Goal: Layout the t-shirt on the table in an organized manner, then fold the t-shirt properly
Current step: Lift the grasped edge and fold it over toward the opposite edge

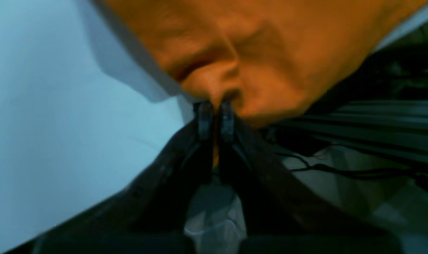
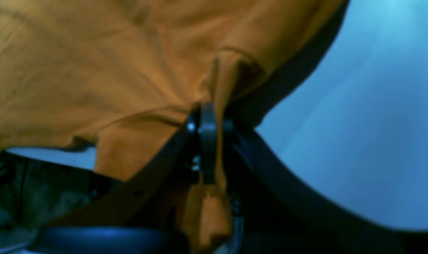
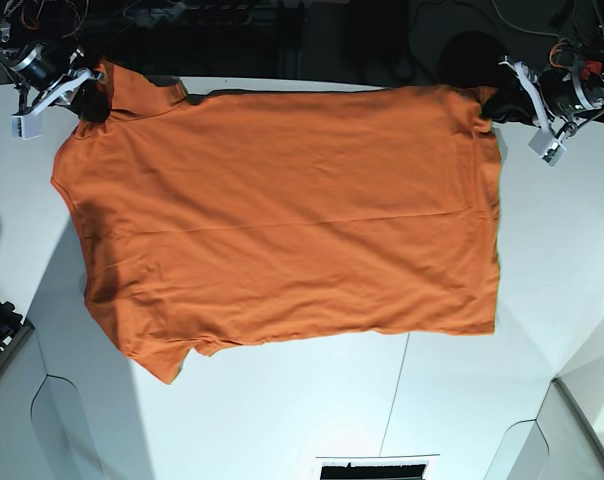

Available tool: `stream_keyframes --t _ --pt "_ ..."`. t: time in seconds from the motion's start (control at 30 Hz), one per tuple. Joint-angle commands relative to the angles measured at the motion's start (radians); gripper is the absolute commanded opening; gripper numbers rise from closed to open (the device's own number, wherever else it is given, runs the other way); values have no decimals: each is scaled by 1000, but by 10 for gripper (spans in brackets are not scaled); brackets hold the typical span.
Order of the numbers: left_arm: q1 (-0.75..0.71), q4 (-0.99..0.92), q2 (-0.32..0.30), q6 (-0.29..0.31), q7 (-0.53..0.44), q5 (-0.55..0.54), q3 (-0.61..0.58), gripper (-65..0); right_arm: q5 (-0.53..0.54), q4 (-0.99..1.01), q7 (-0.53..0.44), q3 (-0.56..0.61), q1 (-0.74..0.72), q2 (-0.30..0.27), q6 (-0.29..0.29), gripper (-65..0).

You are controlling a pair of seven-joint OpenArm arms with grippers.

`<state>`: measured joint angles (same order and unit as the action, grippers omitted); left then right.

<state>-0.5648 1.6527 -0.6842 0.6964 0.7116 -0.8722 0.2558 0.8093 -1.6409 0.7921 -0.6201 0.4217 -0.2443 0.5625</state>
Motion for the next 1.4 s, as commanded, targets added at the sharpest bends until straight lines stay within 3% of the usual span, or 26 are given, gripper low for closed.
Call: stream_keyframes --t 0.0,0.2,0.67,0.93,1.1,1.37 --pt "2 22 -20 2 -12 -30 31 -650 25 -29 -18 -26 2 -14 11 -650" --pt "4 28 -20 2 -13 -68 116 -650 102 -55 -14 -74 -16 -36 11 -650" --pt "155 27 -20 2 -20 -70 108 -650 8 -51 -19 -60 -248 -41 10 -650" --pt "217 26 -19 2 -36 16 13 -650 -48 -51 -39 -30 -307 -40 10 -650" --pt "230 18 -19 2 -132 130 4 -650 -93 -50 -77 2 -314 -41 10 -650" --pt "308 -78 -19 2 -134 136 4 -650 -163 8 -103 69 -369 -41 10 -650"
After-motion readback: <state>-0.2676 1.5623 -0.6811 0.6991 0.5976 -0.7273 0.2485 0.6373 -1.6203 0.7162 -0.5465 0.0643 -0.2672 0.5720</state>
